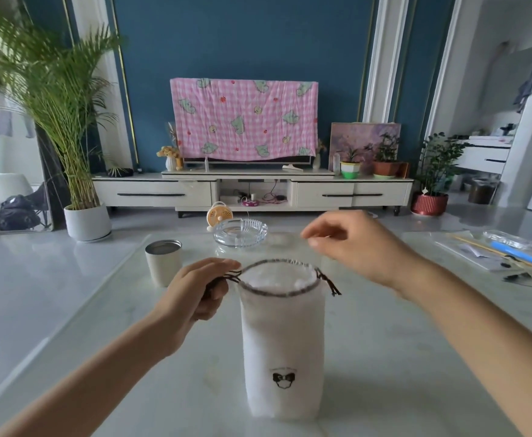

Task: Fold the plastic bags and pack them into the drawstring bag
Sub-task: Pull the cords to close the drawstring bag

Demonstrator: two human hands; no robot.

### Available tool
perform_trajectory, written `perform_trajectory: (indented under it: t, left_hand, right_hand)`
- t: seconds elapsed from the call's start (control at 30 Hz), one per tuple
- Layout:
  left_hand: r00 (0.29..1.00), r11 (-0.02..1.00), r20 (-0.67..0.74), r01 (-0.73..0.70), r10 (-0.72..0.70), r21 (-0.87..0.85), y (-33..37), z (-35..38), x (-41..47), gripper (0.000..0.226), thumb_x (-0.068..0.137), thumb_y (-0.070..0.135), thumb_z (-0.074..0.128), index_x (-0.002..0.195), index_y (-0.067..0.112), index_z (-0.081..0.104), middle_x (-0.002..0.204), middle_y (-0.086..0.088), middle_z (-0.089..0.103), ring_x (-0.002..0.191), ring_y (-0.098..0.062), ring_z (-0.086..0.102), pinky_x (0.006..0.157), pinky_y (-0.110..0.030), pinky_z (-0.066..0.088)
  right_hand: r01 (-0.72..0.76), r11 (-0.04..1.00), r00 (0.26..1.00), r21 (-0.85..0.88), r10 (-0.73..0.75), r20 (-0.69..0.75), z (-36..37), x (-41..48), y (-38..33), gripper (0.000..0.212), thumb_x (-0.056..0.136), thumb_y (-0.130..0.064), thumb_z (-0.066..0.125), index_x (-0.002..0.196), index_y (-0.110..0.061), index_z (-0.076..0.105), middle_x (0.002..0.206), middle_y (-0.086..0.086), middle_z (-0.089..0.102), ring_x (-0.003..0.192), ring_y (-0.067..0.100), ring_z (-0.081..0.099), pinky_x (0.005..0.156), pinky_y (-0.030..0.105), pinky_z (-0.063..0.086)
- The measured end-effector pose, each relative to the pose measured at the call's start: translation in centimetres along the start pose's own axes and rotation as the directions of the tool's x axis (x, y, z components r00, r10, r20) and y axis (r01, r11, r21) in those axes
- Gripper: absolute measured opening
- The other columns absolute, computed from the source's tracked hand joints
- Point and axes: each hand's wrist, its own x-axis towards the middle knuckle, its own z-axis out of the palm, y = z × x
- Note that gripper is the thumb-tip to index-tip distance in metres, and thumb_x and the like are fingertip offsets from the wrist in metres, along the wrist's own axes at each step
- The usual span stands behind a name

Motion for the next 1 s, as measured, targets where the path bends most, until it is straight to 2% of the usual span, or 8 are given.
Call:
perform_trajectory:
  t: [0.13,0.37,0.43,0.5,0.67,0.77,0.87,1.0]
  left_hand:
    - [1.0,0.998,0.022,-0.012,0.011,0.053,-0.4,-0.7,0.0,0.019,0.092,0.008,0.05,0.085,0.008,0.068,0.056,0.0,0.048,0.041,-0.011,0.03,0.038,-0.017,0.02]
    - [0.994,0.968,-0.047,-0.088,0.101,0.236,-1.1,-1.0,0.4,0.022,0.094,0.003,0.05,0.084,0.016,0.066,0.071,-0.003,0.057,0.054,-0.013,0.046,0.045,-0.018,0.033]
    - [0.89,0.719,-0.117,-0.271,0.44,0.64,-0.9,-1.4,0.4,0.02,0.09,0.007,0.058,0.083,0.024,0.064,0.088,0.0,0.059,0.074,-0.013,0.054,0.059,-0.017,0.039]
    - [0.748,0.466,0.064,-0.476,0.661,0.746,0.2,-0.9,-0.2,0.015,0.088,0.014,0.06,0.088,0.029,0.065,0.095,0.013,0.06,0.087,-0.007,0.054,0.073,-0.015,0.04]
    - [0.714,0.383,0.505,-0.692,0.484,0.612,0.9,3.2,-1.0,0.016,0.092,0.028,0.055,0.1,0.021,0.068,0.092,0.024,0.061,0.085,0.017,0.053,0.074,-0.001,0.036]
    - [0.709,0.343,0.541,-0.699,0.453,0.628,0.2,4.3,-0.8,0.014,0.091,0.028,0.057,0.094,0.018,0.065,0.081,0.018,0.057,0.077,0.007,0.053,0.067,-0.006,0.037]
    - [0.833,0.267,0.502,-0.551,0.234,0.79,0.2,5.3,-0.6,0.029,0.092,0.041,0.051,0.078,0.017,0.056,0.074,0.001,0.056,0.072,-0.017,0.049,0.066,-0.028,0.04]
    - [0.863,0.258,0.485,-0.505,0.141,0.823,1.9,5.8,-0.6,0.031,0.093,0.041,0.05,0.078,0.015,0.059,0.072,0.005,0.054,0.071,-0.015,0.049,0.057,-0.018,0.036]
  right_hand:
    - [-0.349,0.933,0.896,0.085,0.306,0.321,0.2,-2.9,2.0,0.023,0.093,-0.028,0.054,0.116,-0.025,0.052,0.106,0.0,0.061,0.097,0.012,0.061,0.079,0.025,0.052]
    - [-0.281,0.937,0.956,0.209,0.254,0.149,1.7,-2.3,3.0,0.005,0.092,-0.009,0.056,0.091,-0.008,0.06,0.077,0.004,0.062,0.064,0.01,0.06,0.059,0.018,0.05]
    - [-0.262,0.939,0.962,0.223,0.238,0.131,1.6,-2.3,3.1,0.007,0.092,-0.008,0.056,0.086,-0.008,0.06,0.073,0.002,0.062,0.061,0.009,0.059,0.057,0.016,0.048]
    - [-0.266,0.934,0.962,0.238,0.241,0.128,1.7,-2.4,3.0,0.007,0.092,-0.009,0.057,0.086,-0.008,0.06,0.072,0.002,0.062,0.061,0.01,0.059,0.055,0.015,0.048]
    - [-0.274,0.923,0.961,0.27,0.252,0.116,2.0,-2.7,2.7,0.009,0.093,-0.009,0.054,0.092,-0.003,0.06,0.073,0.004,0.061,0.062,0.013,0.059,0.055,0.017,0.047]
    - [-0.279,0.922,0.96,0.27,0.259,0.108,2.0,-3.2,2.9,0.01,0.093,-0.008,0.052,0.091,-0.003,0.06,0.072,0.003,0.061,0.062,0.012,0.059,0.054,0.016,0.047]
    - [-0.297,0.922,0.954,0.247,0.277,0.115,1.8,-3.6,3.1,0.012,0.092,-0.008,0.051,0.083,-0.005,0.06,0.069,0.002,0.061,0.061,0.013,0.06,0.056,0.018,0.048]
    - [-0.298,0.914,0.955,0.275,0.287,0.082,1.6,-3.4,2.8,0.023,0.092,-0.01,0.045,0.074,-0.004,0.058,0.068,0.004,0.061,0.06,0.015,0.059,0.057,0.022,0.048]
